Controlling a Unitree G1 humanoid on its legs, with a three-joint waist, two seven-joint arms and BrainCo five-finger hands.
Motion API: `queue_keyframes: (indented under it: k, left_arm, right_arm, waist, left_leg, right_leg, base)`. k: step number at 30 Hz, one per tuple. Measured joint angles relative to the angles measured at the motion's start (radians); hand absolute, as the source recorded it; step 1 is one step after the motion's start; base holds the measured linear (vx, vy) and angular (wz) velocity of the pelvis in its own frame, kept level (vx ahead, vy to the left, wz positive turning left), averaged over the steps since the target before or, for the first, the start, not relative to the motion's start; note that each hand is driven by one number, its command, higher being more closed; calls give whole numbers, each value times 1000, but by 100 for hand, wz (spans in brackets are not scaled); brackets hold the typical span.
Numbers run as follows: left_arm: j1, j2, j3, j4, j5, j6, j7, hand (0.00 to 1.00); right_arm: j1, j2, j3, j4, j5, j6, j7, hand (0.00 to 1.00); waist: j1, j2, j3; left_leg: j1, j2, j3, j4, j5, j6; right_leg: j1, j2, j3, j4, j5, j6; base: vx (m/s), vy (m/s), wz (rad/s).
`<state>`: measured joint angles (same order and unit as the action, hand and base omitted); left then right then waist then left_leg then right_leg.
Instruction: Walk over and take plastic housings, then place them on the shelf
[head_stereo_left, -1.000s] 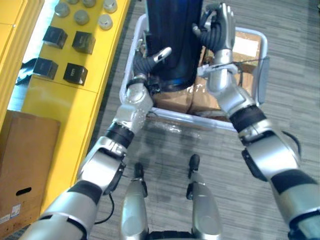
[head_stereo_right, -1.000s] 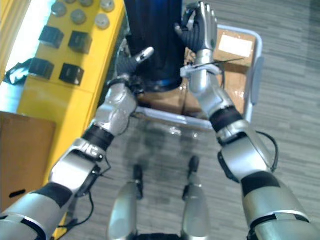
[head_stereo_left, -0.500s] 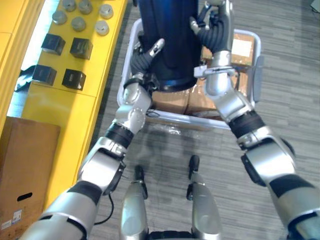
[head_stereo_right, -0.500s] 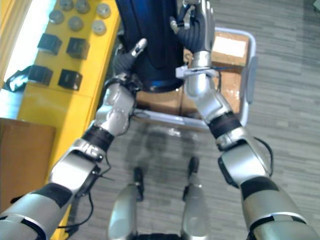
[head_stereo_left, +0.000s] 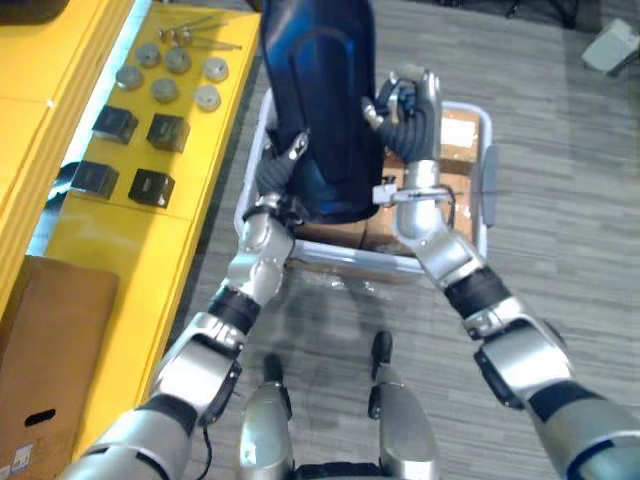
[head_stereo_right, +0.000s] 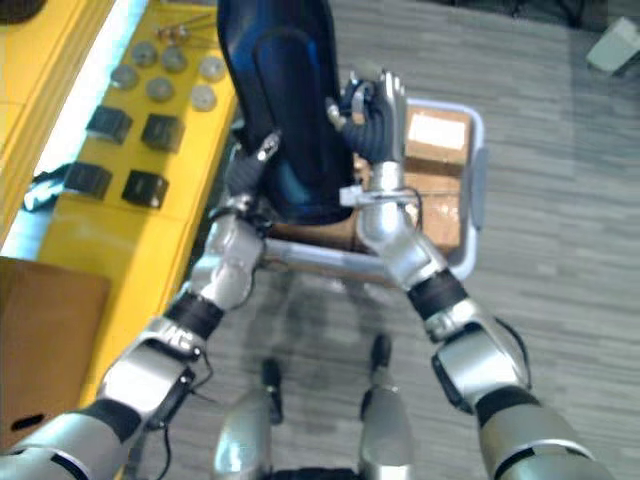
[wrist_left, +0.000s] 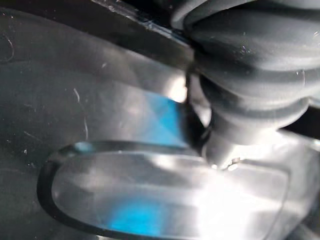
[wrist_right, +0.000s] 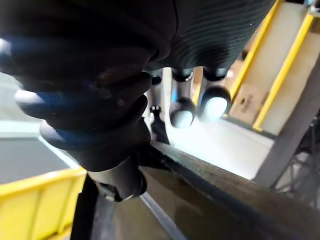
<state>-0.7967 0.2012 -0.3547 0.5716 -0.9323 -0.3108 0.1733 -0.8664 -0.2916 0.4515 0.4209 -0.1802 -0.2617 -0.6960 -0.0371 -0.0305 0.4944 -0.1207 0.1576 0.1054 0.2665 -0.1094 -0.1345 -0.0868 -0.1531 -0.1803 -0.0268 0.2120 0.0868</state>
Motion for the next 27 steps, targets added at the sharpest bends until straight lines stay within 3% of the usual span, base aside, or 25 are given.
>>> queue_keyframes:
  k: [3, 7, 9, 11, 16, 19, 22, 24, 27]
  left_arm:
    - [103, 5, -12, -61, 22, 0, 0, 100]
    - [245, 3, -15, -142, 50, 1, 0, 100]
    - [348, -14, -11, -184, 92, 10, 3, 100]
    - [395, -18, -12, -202, 133, 21, 6, 100]
    - [474, -33, 3, -261, 170, 42, 4, 100]
    - [519, -64, 39, -286, 202, 44, 4, 100]
    - [595, -64, 106, -333, 256, 46, 4, 100]
    - [658, -61, 188, -374, 321, 40, 23, 100]
    - [734, -62, 265, -446, 368, 24, 59, 100]
  right_arm:
    - [108, 18, -3, -69, 1, 4, 20, 0]
    - [247, 38, -3, -160, 12, 12, 67, 0]
    - [378, 40, -6, -233, 102, 35, 136, 0]
    - [456, 37, -4, -261, 179, 70, 203, 0]
    - [552, 31, -27, -352, 294, 127, 293, 0]
    - [579, 28, -87, -418, 332, 144, 310, 0]
    - [629, 22, -239, -479, 418, 154, 327, 0]
    - [708, -6, -361, -528, 521, 150, 353, 0]
    - [831, -16, -471, -575, 582, 121, 380, 0]
  waist:
    - [-1, -27, -41]
    - [2, -30, -85]
    - [8, -27, -162]
    - [13, -26, -194]
    - [15, -23, -238]
    - [18, -22, -257]
    - [18, -19, -276]
    - [19, -15, -300]
    - [18, 1, -328]
  left_leg:
    - [20, 0, -1, -23, 2, 1]
    - [74, -1, 1, -53, 8, -1]
    - [93, -1, 6, -83, 8, -1]
    - [120, -1, 12, -98, 7, -2]
    - [156, -3, 20, -120, 7, -1]
    - [173, -3, 28, -122, 8, -3]
    - [194, -3, 44, -129, 6, -4]
    - [208, -3, 49, -142, 5, -4]
    - [218, -2, 63, -156, 5, -4]
  right_leg:
    - [22, 2, -9, -16, -2, -1]
    - [65, 2, -13, -23, -14, 4]
    - [74, 2, -14, -27, -25, 5]
    - [100, 3, -14, -40, -27, 7]
    - [126, 3, -10, -47, -31, 10]
    - [131, 3, -6, -47, -30, 11]
    - [147, 2, 3, -48, -32, 13]
    - [148, 3, 5, -49, -37, 16]
    - [145, 4, 17, -51, -41, 16]
  base:
    - [14, 0, 5]
    - [51, 9, 3]
    - [65, 13, 0]
    - [78, 22, -4]
    - [1, 15, -4]
    - [6, 15, -5]
    - [-25, 30, -12]
    - [-3, 24, -6]
    - [4, 21, -12]
